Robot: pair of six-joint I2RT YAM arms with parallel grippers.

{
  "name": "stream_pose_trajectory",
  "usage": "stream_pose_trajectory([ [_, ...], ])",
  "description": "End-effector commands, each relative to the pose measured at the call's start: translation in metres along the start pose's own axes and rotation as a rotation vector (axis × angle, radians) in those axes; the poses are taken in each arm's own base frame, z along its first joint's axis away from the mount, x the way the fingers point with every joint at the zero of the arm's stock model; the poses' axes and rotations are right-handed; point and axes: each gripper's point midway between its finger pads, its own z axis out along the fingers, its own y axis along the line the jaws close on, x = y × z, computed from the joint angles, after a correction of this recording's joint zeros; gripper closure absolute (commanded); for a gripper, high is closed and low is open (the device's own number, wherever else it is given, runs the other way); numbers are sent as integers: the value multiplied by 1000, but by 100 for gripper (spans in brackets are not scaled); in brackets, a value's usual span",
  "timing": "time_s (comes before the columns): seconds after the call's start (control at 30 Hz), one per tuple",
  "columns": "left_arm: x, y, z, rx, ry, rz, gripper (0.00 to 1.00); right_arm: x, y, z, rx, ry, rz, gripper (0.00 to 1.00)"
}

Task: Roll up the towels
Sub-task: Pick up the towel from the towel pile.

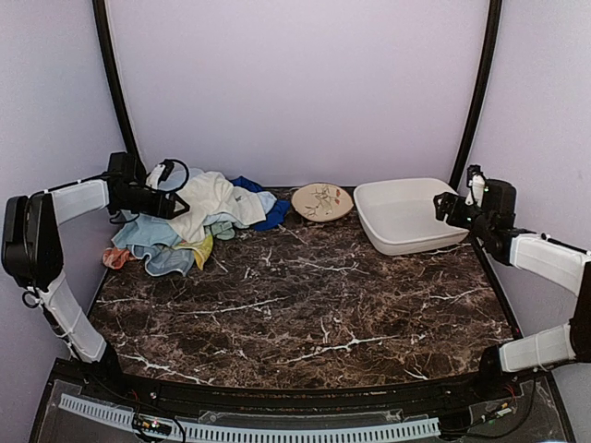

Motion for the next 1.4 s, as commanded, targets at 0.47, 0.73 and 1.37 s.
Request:
stream_pose_trajectory([
  [0.47, -25, -3, -18, -8, 44, -2, 29, 27, 181, -23, -406, 129, -188, 21],
  [0.73, -13, 28, -8, -123, 116, 17, 16, 29, 211, -20, -454, 145, -213, 20],
  [1.37, 1, 55, 15, -186, 167, 3, 41, 44, 238, -38, -526, 183, -244, 29],
])
